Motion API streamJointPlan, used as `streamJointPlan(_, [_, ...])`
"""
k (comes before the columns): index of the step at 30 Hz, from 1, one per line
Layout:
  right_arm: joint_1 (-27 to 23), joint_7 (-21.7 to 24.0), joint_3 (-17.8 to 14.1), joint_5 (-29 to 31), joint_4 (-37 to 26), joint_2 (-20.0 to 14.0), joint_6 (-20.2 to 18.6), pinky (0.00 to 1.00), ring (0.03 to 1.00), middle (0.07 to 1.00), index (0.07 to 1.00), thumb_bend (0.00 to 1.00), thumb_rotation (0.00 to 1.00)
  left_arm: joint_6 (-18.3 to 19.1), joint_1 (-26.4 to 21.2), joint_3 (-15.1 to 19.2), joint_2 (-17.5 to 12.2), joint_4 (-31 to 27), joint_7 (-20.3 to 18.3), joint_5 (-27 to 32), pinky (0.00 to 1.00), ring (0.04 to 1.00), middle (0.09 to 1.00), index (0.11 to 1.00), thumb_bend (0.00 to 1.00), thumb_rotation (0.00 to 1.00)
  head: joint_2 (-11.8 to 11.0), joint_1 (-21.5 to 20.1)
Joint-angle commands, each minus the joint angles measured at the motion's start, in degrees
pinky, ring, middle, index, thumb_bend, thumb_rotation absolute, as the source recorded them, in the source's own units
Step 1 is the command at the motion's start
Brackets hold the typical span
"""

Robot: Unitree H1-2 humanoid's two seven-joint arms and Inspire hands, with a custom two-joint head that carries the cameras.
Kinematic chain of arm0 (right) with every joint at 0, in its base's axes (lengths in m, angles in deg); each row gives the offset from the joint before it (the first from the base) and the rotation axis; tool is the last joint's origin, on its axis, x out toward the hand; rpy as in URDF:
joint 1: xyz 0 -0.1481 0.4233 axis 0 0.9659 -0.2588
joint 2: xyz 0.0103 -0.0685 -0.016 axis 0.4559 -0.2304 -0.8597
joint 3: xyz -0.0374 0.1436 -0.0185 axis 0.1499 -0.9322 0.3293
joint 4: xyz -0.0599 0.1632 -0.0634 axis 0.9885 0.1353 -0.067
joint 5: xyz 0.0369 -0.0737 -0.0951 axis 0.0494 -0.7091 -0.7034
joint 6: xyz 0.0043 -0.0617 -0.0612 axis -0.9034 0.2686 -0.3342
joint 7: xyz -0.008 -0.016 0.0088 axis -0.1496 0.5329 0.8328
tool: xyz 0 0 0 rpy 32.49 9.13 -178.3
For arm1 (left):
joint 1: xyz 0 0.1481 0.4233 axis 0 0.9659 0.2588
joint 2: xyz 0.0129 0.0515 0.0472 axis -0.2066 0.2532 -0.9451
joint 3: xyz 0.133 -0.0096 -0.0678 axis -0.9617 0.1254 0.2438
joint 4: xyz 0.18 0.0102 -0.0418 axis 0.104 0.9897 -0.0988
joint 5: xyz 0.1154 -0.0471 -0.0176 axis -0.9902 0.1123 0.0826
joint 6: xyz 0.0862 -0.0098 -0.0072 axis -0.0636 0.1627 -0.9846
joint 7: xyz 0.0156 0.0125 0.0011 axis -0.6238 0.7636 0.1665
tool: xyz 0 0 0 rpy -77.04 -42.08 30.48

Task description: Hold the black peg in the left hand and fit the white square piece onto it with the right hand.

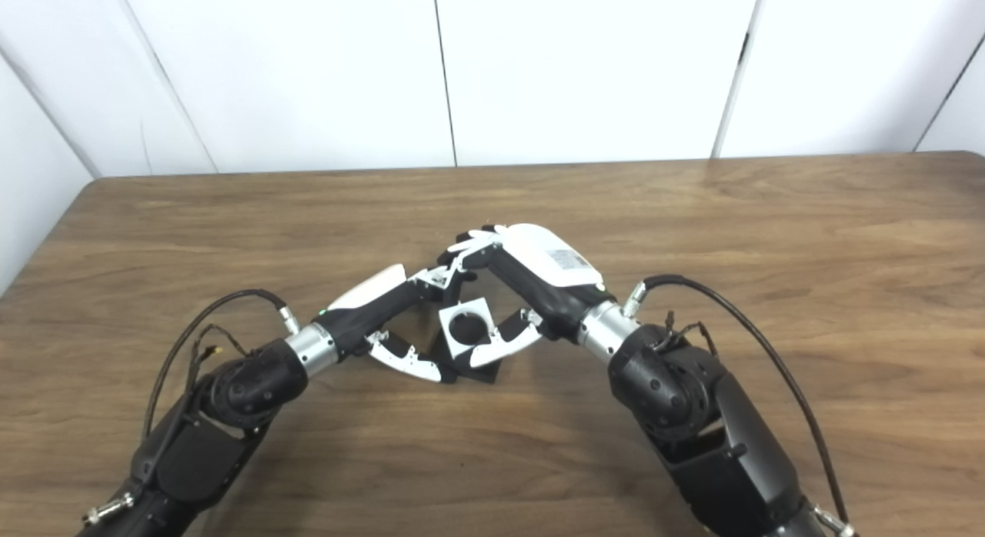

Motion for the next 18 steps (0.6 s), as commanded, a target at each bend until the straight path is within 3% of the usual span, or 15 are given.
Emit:
streamJointPlan(1, [-2.7,-0.7,-0.8,0.2,-0.2,0.0,2.0,0.97,0.907,0.802,0.48,0.51,0.14,1.0,1.0,-2.0,-0.1,0.8,-2.5,-1.8,1.0,1.0,0.959,0.492,0.51,0.09,0.1,0.0])
streamJointPlan(18, [-2.9,-0.8,-0.7,0.1,1.6,-0.2,2.7,0.96,0.899,0.803,0.481,0.51,0.14,0.8,0.8,-2.7,1.0,1.2,-2.0,-2.4,1.0,1.0,0.956,0.492,0.51,0.09,0.3,0.6])
